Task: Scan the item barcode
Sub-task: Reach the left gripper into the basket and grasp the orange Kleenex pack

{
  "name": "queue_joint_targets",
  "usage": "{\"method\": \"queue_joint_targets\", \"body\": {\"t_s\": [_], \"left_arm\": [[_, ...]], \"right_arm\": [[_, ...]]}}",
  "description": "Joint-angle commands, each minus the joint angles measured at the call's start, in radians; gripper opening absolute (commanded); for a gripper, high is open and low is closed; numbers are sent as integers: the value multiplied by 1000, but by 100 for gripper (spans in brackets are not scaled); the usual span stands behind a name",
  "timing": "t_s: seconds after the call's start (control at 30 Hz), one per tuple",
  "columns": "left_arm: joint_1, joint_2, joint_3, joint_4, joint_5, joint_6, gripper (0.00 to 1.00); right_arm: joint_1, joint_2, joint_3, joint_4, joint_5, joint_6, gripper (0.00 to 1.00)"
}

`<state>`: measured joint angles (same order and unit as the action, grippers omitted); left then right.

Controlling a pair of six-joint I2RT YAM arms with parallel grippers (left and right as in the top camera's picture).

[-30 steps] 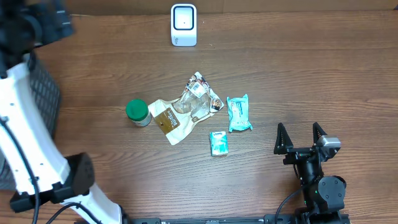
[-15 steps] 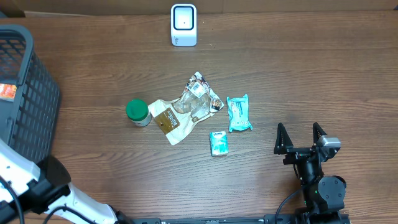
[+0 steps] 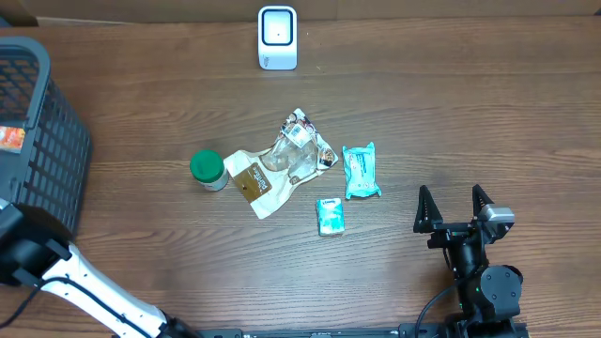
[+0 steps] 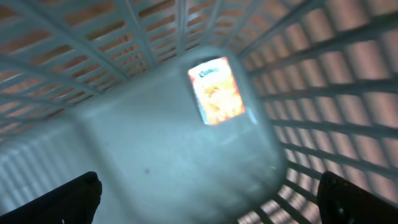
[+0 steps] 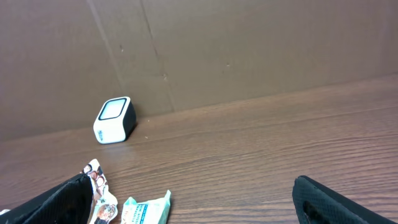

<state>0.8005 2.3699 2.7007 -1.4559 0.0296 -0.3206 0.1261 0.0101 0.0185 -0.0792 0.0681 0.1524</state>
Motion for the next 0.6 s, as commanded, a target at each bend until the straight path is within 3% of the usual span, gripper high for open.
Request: {"method": "queue_joint_targets", "body": {"t_s": [0.0, 0.27, 0.47, 0.57], "left_arm": [[-10, 111, 4, 39, 8, 101, 100], [-32, 224, 4, 155, -40, 123, 99], [-79, 260, 4, 190, -46, 146, 84], [-100, 277, -3, 202, -99, 140, 83]], "right_arm": [[6, -6, -11, 4, 9, -4, 100], [6, -6, -11, 4, 9, -4, 100], [6, -6, -11, 4, 9, -4, 100], [6, -6, -11, 5, 9, -4, 100]]}}
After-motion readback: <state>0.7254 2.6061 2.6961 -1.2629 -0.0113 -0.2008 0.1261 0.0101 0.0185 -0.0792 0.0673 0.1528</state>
